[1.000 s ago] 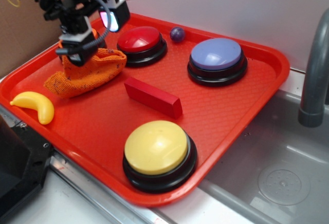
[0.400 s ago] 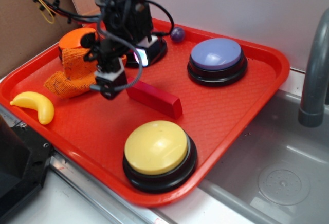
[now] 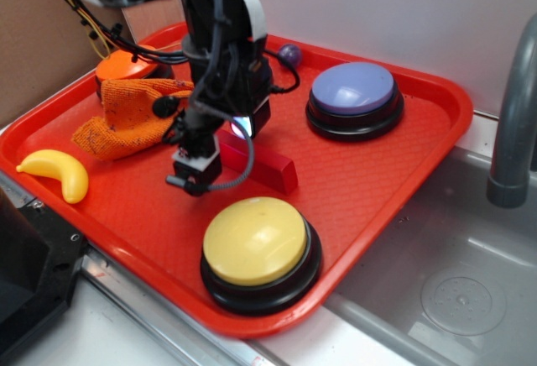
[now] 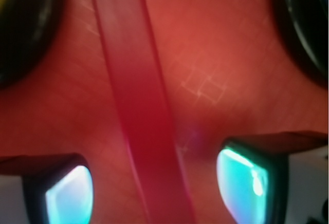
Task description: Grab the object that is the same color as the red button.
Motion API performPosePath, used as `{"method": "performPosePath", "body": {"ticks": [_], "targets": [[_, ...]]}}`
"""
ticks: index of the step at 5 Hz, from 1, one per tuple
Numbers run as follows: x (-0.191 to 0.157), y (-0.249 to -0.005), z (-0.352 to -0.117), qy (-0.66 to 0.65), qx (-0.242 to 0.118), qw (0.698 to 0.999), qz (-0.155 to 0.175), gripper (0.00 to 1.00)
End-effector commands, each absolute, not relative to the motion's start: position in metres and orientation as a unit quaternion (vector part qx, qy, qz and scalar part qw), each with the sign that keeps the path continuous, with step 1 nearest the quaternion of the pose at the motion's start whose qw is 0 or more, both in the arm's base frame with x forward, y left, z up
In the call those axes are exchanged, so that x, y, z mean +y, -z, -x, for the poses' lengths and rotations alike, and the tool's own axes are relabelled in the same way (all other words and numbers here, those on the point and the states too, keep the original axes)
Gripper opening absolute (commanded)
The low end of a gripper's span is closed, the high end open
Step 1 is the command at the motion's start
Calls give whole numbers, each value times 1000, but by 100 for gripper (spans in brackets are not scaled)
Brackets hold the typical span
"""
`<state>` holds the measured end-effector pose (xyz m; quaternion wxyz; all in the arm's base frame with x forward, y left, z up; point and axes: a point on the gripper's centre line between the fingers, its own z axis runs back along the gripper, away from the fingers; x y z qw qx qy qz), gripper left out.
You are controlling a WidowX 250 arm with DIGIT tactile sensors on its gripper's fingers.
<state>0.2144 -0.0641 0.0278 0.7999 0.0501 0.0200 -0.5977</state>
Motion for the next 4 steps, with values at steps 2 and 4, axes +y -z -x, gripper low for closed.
{"method": "performPosePath", "body": {"ticks": [2, 4], "targets": [[-57, -32, -221, 571, -9, 821, 10, 0], [-48, -58, -226, 475, -30, 879, 29, 0]]}}
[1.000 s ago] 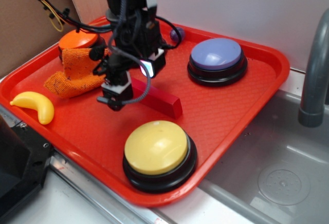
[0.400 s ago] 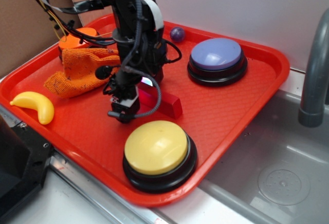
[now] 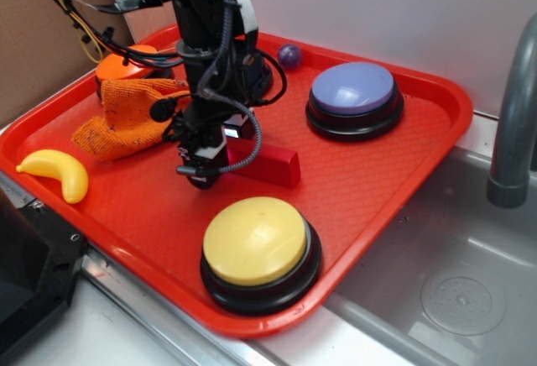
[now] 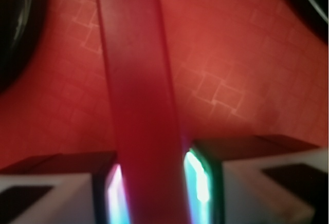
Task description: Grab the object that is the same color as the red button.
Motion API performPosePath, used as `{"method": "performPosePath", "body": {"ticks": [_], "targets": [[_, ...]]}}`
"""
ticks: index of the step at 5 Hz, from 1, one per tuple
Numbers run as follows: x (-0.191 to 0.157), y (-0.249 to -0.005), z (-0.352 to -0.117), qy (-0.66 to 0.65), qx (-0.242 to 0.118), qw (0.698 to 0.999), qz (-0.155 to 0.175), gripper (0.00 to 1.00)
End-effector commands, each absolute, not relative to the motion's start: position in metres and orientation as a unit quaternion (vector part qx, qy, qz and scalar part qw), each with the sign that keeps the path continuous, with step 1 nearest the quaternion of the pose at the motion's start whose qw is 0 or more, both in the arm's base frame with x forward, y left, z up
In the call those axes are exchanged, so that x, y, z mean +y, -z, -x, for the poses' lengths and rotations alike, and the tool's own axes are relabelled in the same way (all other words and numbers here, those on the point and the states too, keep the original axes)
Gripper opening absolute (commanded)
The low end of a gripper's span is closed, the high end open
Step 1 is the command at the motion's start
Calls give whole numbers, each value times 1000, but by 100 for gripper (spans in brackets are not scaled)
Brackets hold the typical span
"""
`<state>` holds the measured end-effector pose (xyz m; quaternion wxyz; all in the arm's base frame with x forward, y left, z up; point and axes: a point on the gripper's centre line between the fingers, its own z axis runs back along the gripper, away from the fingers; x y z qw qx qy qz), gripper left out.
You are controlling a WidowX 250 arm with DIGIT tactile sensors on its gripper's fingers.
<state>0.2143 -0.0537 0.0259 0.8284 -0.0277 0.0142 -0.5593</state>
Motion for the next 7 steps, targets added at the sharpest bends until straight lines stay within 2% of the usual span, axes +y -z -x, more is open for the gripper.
{"method": "performPosePath", "body": {"ticks": [1, 2, 3, 4, 5, 6, 7], "targets": [[-44, -94, -231, 362, -46, 930, -35, 0], [-42, -123, -232, 244, -8, 970, -21, 0], [-32, -155, -229, 120, 5, 992, 28, 0], [-22, -182, -228, 19, -7, 997, 69, 0], [-12, -207, -224, -9, -48, 996, 74, 0], [-8, -219, -219, -27, -76, 994, 69, 0], [-10, -212, -219, -32, -68, 996, 54, 0]]}}
